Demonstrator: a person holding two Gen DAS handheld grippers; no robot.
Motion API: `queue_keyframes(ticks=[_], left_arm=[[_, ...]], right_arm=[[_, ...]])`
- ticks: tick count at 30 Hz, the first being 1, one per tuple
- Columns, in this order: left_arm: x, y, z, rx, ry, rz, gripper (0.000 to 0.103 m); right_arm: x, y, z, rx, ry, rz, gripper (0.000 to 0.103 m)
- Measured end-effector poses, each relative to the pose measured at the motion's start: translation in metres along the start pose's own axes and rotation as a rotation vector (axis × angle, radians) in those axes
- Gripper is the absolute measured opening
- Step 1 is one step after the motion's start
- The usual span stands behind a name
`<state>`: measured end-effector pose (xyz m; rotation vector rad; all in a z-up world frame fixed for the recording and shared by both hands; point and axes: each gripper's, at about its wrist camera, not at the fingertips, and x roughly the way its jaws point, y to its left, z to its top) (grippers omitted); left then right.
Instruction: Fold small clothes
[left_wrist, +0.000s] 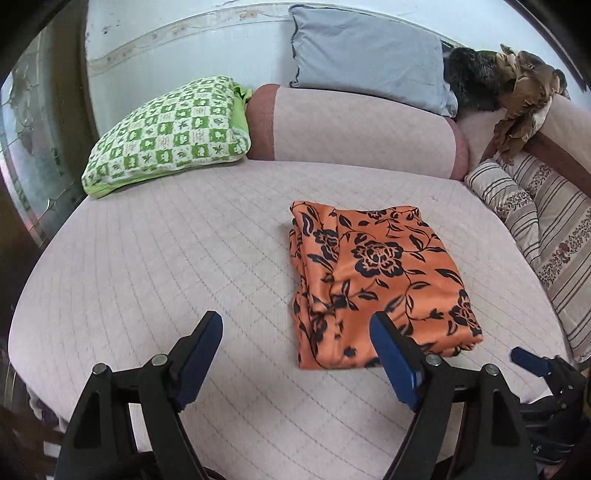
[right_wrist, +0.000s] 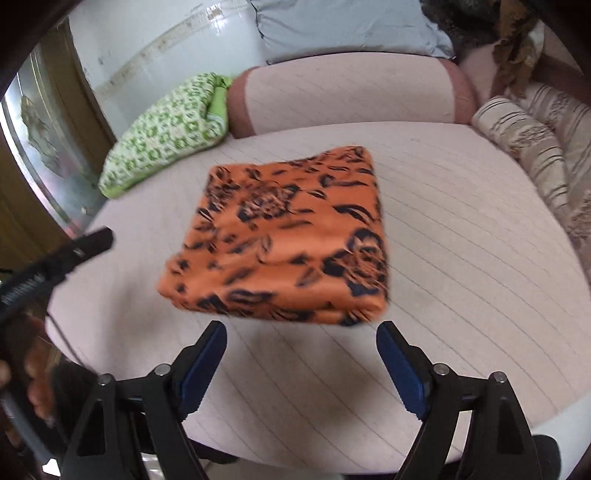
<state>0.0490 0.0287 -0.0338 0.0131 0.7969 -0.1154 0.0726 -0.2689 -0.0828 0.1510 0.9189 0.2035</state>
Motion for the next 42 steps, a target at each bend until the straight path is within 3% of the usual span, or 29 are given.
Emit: queue_keyframes(ticks=[1, 9, 21, 28, 42], left_arm=[[-0.002, -0.001, -0.001, -0.003, -0.006, 0.006, 0.082], [-0.015, -0.014, -0.003, 0.017, -0.021, 0.046, 0.082], [-0.012, -0.023, 0.001, -0.002, 0.004, 0.031, 0.082], [-0.011, -0.024, 0.004, 0.003, 0.004, 0.056, 0.083], [-0.014, -0.017, 0.006, -0.013, -0.034, 0.039, 0.084]], right_arm=[[-0.005, 0.0, -0.002, -0.011, -0.011, -0.02, 0.103], [-0.035, 0.002, 0.011, -0.067, -0.081, -0.12, 0.103], [-0.037, 0.006, 0.021, -0.108, -0.048, -0.188, 0.103], [-0.044, 0.011, 0.033, -0.124, -0.069, -0.202, 0.103], [-0.045, 0.021, 0.038, -0.146, -0.075, -0.211, 0.103]])
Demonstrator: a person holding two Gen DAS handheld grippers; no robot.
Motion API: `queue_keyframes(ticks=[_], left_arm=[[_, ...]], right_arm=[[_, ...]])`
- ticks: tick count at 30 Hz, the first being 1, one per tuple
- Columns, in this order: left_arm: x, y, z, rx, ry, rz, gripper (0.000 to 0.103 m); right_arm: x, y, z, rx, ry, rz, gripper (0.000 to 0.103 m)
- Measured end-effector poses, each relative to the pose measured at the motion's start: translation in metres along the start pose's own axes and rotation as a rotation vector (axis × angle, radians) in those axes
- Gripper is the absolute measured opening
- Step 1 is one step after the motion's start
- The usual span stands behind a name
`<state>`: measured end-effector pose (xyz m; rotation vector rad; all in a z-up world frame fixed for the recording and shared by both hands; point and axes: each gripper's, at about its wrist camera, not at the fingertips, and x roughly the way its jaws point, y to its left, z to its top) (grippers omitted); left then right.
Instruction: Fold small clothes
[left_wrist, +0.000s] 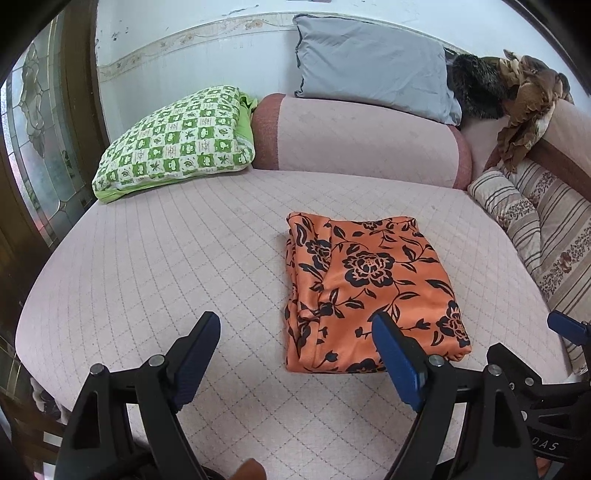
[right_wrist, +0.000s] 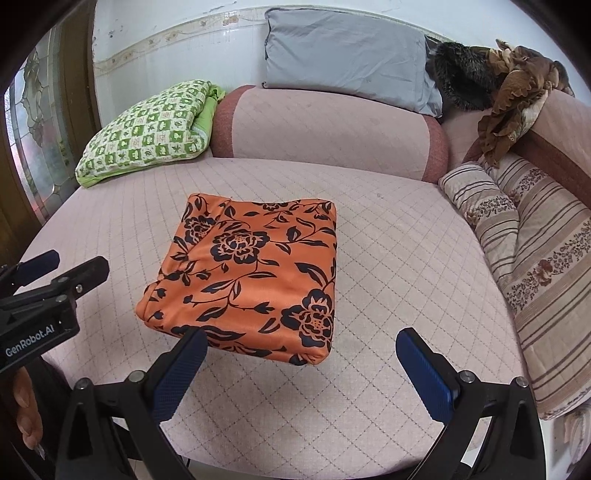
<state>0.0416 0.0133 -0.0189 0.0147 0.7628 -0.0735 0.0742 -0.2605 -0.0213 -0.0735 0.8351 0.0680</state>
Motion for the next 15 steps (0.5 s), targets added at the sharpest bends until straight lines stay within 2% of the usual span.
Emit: queue_keyframes(ticks=[12, 15], left_arm=[[0.0042, -0.0035, 0.0029, 0.026, 0.006, -0.021, 0.085], [0.0046, -0.0072, 0.0051, 0.043, 0.001, -0.006, 0.086]], right_arm=[[-0.0023, 0.0026, 0.0047, -0.012, -0.011, 0.0, 0.103], [-0.0008, 0.0025, 0.0059, -0.014, -0.008, -0.001, 0.103]])
